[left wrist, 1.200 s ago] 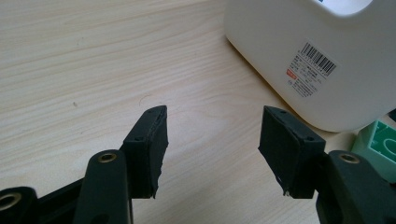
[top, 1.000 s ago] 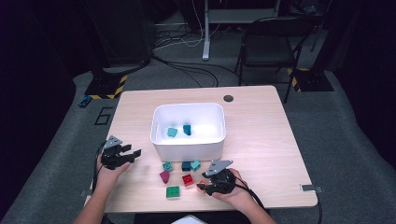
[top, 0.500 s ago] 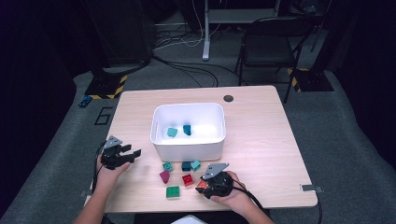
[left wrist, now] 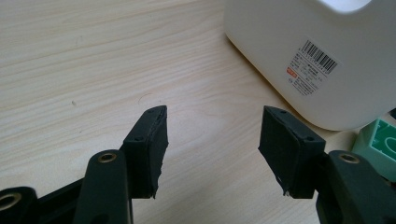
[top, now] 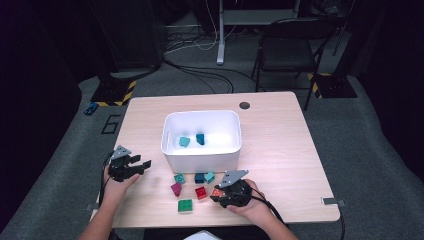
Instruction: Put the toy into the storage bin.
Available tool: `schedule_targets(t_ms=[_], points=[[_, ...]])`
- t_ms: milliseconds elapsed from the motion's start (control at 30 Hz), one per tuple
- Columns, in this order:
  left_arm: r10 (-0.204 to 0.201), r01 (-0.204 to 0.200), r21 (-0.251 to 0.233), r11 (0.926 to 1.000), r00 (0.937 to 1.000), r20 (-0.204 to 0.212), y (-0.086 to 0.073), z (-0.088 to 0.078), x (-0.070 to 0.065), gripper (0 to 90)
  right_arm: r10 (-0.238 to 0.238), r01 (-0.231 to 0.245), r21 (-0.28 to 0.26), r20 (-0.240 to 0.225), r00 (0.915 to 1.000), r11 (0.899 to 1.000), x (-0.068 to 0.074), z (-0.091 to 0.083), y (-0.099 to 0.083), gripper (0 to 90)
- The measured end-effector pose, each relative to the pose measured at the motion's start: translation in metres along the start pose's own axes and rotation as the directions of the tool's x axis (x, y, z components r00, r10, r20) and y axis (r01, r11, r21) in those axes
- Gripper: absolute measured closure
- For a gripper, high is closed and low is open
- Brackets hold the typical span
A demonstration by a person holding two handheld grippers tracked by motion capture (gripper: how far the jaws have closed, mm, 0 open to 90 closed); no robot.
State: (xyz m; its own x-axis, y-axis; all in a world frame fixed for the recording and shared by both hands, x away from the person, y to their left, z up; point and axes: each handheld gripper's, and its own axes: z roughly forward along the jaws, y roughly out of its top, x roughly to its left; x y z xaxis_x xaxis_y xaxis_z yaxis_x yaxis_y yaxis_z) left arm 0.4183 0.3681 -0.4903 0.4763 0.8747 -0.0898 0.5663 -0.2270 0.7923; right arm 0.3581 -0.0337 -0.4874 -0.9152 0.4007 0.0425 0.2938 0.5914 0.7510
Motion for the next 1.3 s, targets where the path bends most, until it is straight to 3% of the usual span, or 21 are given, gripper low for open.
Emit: schedule_targets(t_ms=[300,767,967,1300], points=[[0.000,0.000,-0.001,1.0000,1.0000,0.000,0.000,0.000,0.000,41.6,0.014,-0.015,-0.048,-0.012,0.9998,0.999,-0.007,-0.025,0.026,58.5],[-0.004,0.004,-0.009,1.0000,1.0000,0.000,0.000,0.000,0.001,41.6,-0.038,0.035,-0.102,-0.035,0.9987,0.994,-0.021,-0.060,0.097,58.5],[-0.003,0.003,-0.018,0.9998,1.0000,-0.003,0.000,0.001,0.001,41.7,-0.056,0.053,-0.110,-0.030,0.9980,0.993,-0.029,-0.064,0.123,58.5],[-0.002,0.002,-0.022,0.9998,1.0000,0.001,0.000,0.001,0.001,41.6,-0.045,0.039,-0.140,-0.034,0.9984,0.989,-0.050,-0.059,0.160,58.6]])
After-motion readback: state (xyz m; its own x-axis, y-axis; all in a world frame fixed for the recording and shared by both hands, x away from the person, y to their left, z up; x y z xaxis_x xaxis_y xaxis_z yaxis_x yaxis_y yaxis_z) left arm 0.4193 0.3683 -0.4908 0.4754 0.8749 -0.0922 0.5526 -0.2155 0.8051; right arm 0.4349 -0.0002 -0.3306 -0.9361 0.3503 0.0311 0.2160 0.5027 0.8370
